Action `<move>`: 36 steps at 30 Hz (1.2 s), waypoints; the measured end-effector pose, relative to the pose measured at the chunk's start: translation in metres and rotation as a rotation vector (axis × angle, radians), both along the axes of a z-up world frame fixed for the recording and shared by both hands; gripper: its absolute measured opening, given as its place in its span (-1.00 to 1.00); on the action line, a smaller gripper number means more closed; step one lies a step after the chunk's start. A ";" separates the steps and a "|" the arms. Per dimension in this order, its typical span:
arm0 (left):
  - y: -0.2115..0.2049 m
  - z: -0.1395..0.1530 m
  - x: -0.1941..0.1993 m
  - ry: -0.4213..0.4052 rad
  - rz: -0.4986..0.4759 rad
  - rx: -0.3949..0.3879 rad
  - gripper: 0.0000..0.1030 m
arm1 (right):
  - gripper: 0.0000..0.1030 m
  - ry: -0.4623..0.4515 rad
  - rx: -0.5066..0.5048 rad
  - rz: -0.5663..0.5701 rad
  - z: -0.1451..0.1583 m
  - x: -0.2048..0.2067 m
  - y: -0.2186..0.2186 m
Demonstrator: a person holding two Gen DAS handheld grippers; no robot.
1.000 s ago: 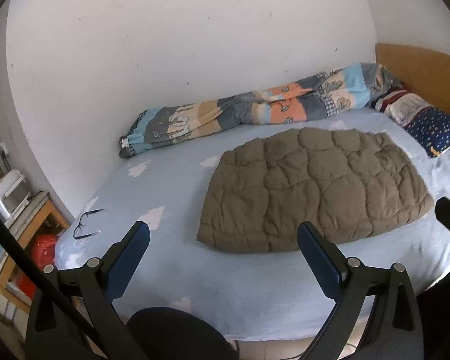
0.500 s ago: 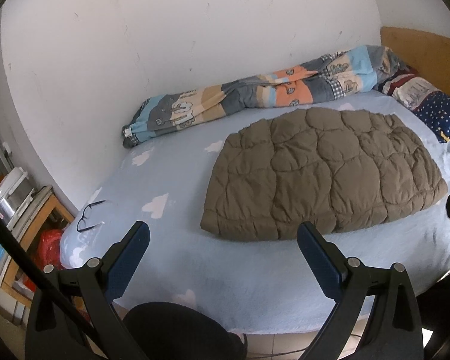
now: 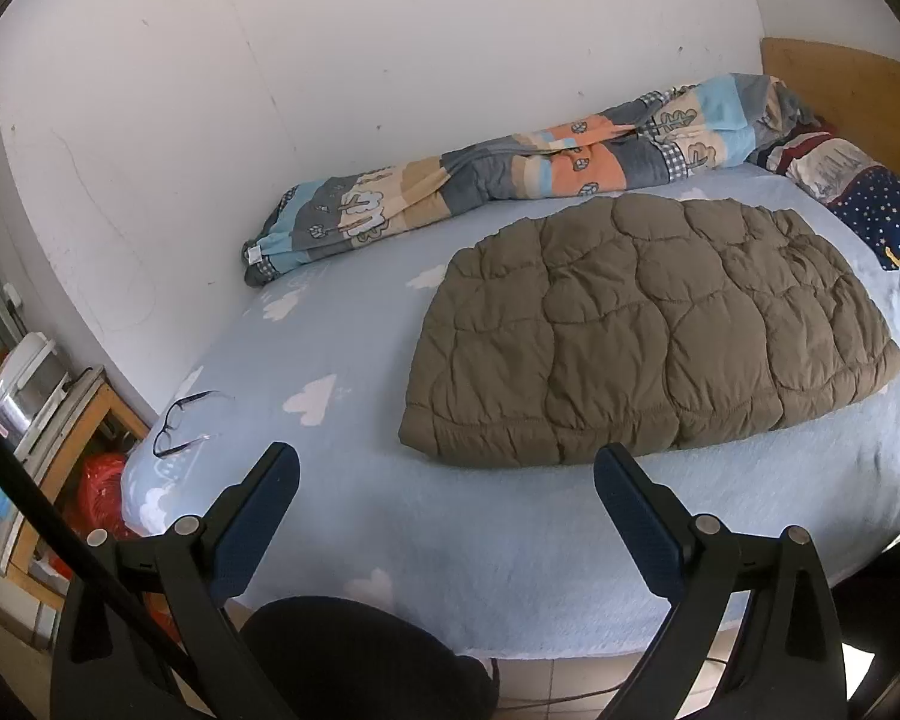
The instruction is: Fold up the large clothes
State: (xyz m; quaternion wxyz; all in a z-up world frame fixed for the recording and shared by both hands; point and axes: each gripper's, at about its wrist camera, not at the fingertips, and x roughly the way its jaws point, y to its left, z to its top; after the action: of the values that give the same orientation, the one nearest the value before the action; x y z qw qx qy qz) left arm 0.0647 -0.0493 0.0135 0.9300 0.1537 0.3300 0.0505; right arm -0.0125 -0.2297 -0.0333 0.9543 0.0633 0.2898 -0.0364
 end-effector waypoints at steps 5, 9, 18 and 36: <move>-0.001 0.000 0.000 0.001 0.002 -0.001 0.91 | 0.95 0.002 0.002 0.001 -0.001 0.000 0.002; -0.001 -0.002 0.000 0.005 0.004 0.006 0.91 | 0.95 0.001 0.003 0.000 -0.001 0.000 0.001; 0.003 -0.006 0.002 0.018 0.009 0.003 0.91 | 0.95 0.012 0.008 0.002 -0.005 0.001 0.006; 0.006 -0.010 0.004 0.038 0.006 -0.005 0.91 | 0.95 0.033 0.002 -0.003 -0.011 0.004 0.010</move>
State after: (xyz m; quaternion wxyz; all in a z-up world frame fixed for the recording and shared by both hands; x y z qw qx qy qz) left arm 0.0690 -0.0437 0.0031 0.9238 0.1515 0.3481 0.0495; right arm -0.0084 -0.2201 -0.0444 0.9493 0.0641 0.3053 -0.0387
